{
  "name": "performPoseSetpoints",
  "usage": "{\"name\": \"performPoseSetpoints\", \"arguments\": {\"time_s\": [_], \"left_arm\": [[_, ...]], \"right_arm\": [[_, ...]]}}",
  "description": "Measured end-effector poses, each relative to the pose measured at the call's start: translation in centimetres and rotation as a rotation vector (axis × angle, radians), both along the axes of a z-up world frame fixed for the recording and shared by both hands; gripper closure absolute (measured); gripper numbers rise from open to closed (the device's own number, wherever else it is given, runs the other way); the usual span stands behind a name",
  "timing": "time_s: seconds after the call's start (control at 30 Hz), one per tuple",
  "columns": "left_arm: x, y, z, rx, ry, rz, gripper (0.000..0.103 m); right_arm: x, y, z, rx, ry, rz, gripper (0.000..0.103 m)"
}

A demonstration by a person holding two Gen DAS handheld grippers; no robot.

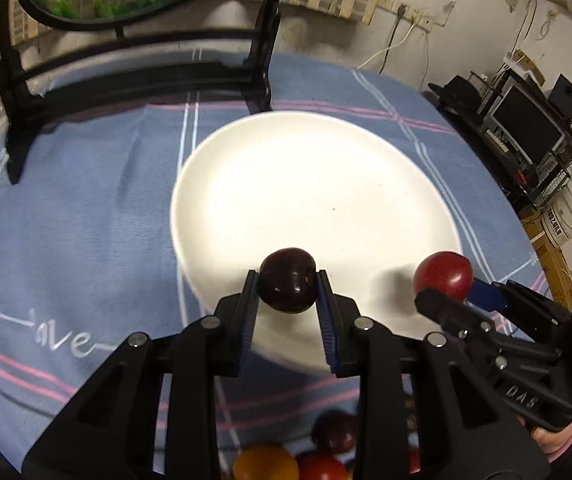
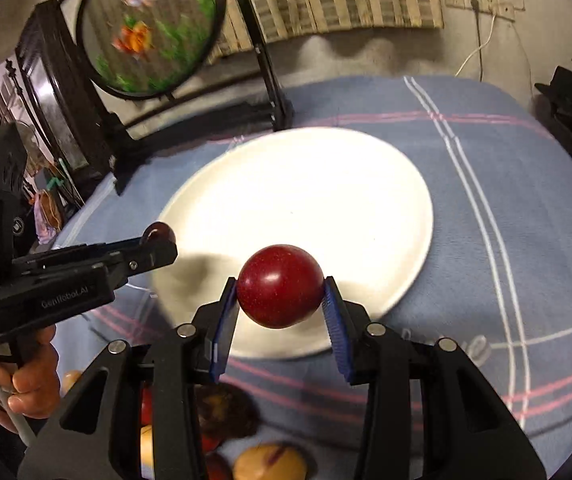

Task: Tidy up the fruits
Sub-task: 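Carry the apple and plum to the white plate and open both tools, then return both tools to the fruit cluster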

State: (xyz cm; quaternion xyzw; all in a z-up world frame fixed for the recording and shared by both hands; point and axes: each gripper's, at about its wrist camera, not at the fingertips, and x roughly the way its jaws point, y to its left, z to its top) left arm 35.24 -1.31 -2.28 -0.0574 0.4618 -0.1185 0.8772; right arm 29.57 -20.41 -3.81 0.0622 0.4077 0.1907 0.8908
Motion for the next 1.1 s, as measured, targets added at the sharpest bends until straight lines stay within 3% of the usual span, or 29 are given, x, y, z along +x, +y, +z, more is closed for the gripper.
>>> {"name": "performPoseSetpoints", "arguments": {"time_s": [0.2,0.23,0.27,0.3,0.33,0.37,0.47,0.6,0.67,0.8,0.97,1.1], "left_arm": [[1.5,-0.6,-1.8,0.017,0.031,-0.009,0.073],[1.6,-0.6,-2.0,0.025,0.034,0.001,0.069],[1.4,-0.6,-2.1,0.030,0.034,0.008,0.054],[1.1,-0.7,-1.7,0.030,0.014,0.010,0.050],[0.8,-0.6,-1.3,0.036,0.002,0.016,0.037],[0.1,-0.6,-0.3,0.048,-0.023,0.029,0.025],[-2.4,-0.2,2.2,0.056,-0.092,0.023,0.018],[-8.7,1.0,5.4,0.078,-0.196,0.030,0.005],[-12.8,1.8,5.6,0.106,-0.237,0.038,0.004],[-19.7,3.6,3.8,0.148,-0.239,0.059,0.003],[-27.1,5.7,0.7,0.053,-0.185,0.077,0.003],[-29.5,5.4,-0.8,0.029,-0.160,0.078,0.003]], "right_arm": [[0.9,0.9,-1.1,-0.044,0.016,0.030,0.061],[1.0,1.0,-1.1,-0.060,0.016,0.032,0.060],[1.2,1.2,-1.2,-0.073,0.024,0.036,0.056],[1.3,1.3,-1.3,-0.083,0.035,0.042,0.051],[1.3,1.4,-1.3,-0.089,0.039,0.046,0.040],[1.1,1.4,-1.0,-0.094,0.032,0.043,0.037],[-0.4,1.1,0.8,-0.102,-0.022,0.031,0.037],[-4.5,-0.1,3.5,-0.079,-0.098,0.008,0.037],[-7.1,-0.8,3.9,-0.044,-0.105,0.010,0.037],[-13.1,-1.3,2.9,-0.022,-0.098,0.028,0.037],[-20.3,-0.8,1.7,-0.037,-0.118,0.090,0.037],[-22.6,0.2,0.7,-0.074,-0.091,0.126,0.037]]}}
